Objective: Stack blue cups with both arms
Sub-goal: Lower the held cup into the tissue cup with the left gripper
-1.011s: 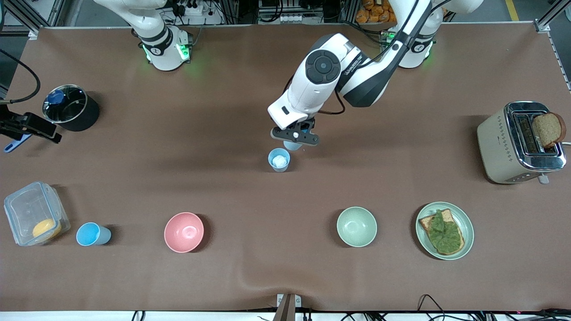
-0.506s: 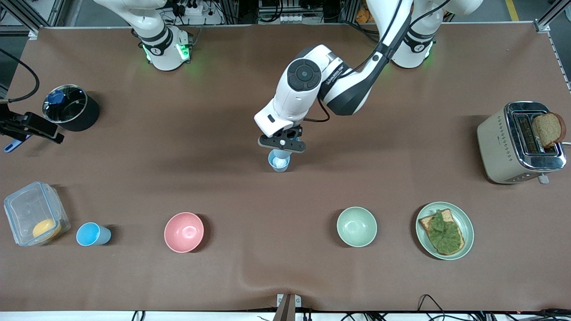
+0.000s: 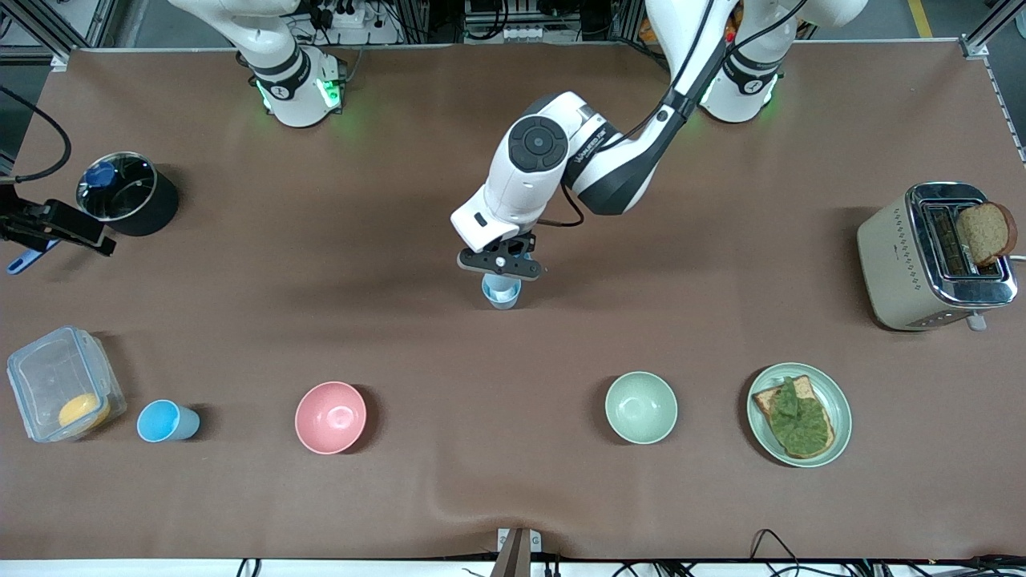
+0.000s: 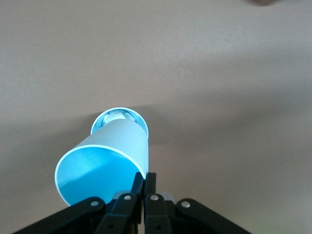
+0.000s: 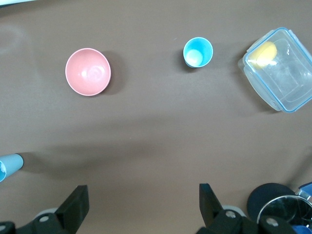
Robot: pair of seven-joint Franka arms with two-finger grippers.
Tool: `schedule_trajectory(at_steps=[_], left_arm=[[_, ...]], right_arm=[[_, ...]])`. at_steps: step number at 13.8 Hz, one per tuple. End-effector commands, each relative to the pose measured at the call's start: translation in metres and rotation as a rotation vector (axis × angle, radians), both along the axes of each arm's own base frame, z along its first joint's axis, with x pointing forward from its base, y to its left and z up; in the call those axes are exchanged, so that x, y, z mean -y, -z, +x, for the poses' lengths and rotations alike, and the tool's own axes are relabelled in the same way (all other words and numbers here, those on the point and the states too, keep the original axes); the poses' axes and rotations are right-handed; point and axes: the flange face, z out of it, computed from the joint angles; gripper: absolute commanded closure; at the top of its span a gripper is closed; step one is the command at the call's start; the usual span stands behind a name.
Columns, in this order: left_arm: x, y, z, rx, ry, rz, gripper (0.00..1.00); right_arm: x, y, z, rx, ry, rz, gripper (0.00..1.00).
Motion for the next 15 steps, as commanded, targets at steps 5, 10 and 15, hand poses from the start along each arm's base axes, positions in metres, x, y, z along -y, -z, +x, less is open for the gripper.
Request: schedule_trajectory(at_steps=[5,10,15], left_arm=[[0.006,0.018,0.003,0.001,-0.020,0.008,1.00],[0.008,0.016,-0.004,-0.011,-0.014,0.016,1.00],[0.004,0.022,-0.002,-0.008,-0.034,0.048,0.93]], right_arm=[[0.002,-0.014,-0.018,-0.019,-0.036,-0.077,0.00],[-0.009,-0.015,-0.016,-0.012,-0.082,-0.132,0.00],[-0.005,-0.019,-0.017,-0.010,-0.049,-0.082,0.00]])
